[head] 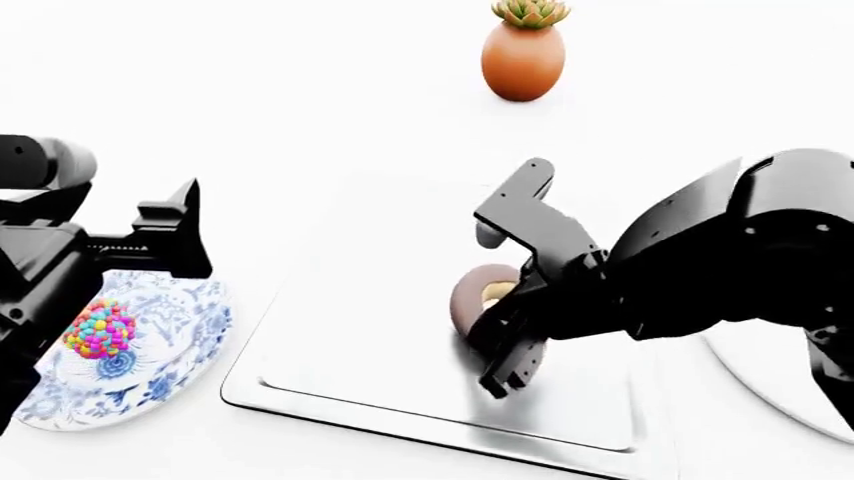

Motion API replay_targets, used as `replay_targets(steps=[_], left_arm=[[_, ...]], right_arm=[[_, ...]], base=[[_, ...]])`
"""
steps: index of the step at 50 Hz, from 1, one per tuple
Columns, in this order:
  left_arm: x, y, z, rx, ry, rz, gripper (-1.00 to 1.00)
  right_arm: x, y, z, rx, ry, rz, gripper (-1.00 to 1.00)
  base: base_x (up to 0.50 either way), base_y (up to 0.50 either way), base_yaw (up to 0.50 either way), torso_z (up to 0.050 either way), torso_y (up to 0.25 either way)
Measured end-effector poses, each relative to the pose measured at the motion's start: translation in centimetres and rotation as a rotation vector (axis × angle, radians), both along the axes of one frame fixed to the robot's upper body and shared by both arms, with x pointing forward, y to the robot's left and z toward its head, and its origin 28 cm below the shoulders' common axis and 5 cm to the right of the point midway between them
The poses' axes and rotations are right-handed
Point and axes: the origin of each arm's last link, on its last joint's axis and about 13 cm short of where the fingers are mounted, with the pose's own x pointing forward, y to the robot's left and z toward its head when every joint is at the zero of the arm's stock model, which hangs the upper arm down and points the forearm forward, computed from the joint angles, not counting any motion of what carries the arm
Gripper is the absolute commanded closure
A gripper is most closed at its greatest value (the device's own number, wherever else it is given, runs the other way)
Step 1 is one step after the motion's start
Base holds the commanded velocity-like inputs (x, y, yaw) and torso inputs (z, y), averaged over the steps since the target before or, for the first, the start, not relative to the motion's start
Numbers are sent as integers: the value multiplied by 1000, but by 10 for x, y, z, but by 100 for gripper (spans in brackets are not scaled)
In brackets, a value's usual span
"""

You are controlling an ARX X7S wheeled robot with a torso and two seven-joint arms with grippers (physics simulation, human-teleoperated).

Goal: Move the dessert items from the plate to the tray.

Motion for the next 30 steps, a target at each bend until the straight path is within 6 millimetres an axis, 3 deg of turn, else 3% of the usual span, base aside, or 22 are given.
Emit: replay_targets(steps=[8,19,30], left_arm=[[-1,1,-3,-4,3,4,-100],[-1,1,-7,2,9,7,-100],[-3,6,-15,85,76,87,-100]], right_arm=[[2,4,8,14,3,15,-100],[-8,-5,72,175,-181,4,-100],[-17,-13,94,404,-575,-106,-100]], base=[[0,0,0,0,0],[0,0,0,0,0],[0,0,0,0,0]])
